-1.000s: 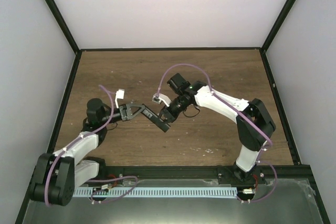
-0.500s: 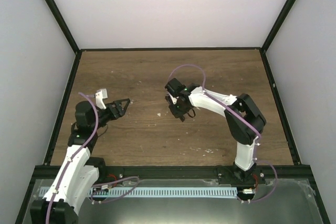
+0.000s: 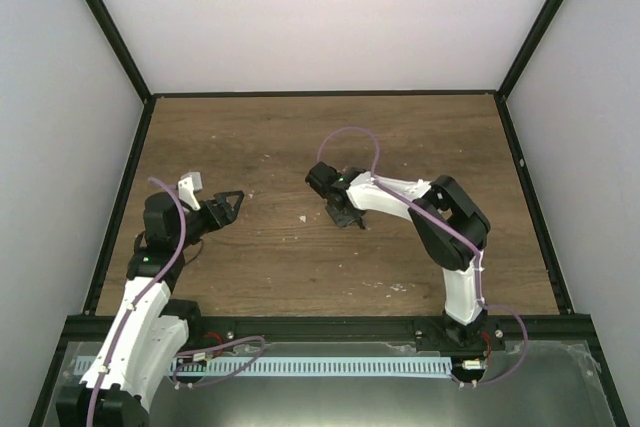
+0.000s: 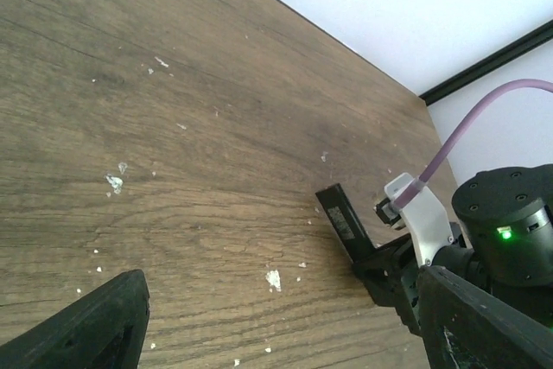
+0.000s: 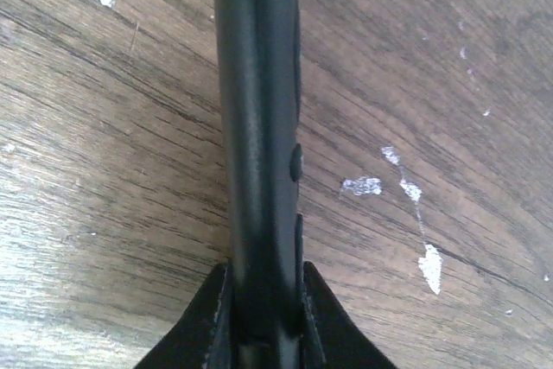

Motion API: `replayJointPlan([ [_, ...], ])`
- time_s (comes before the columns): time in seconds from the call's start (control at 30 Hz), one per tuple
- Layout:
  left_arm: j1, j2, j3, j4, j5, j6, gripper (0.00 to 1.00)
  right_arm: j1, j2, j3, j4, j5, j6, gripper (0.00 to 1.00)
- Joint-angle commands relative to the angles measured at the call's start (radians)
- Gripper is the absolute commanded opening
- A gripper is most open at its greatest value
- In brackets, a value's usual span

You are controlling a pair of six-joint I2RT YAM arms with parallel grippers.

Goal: Load the batteries into the remote control

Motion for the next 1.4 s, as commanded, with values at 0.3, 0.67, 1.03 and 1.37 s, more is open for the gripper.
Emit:
replayJointPlan([
  [0.3, 0.006, -0.021, 0.017, -0.032, -0.015, 0.012, 0.86, 0.047, 0.025, 0.013, 0.015, 0.05, -0.002, 0.44],
  [0.67, 0.009, -0.058, 0.086, -0.08, -0.069, 0.039, 1.0, 0.051, -0.13, -0.029, 0.128, -0.116, -0.042, 0.89],
  [1.03, 0.01, -0.027, 0.305, -0.194, -0.164, 0.135, 1.0, -0.01, -0.35, -0.025, 0.199, -0.159, -0.035, 1.0],
  [1.37, 0.01, 0.181, 0.63, -0.359, -0.251, 0.218, 1.0, -0.139, -0.498, -0.003, 0.177, -0.115, -0.059, 1.0],
])
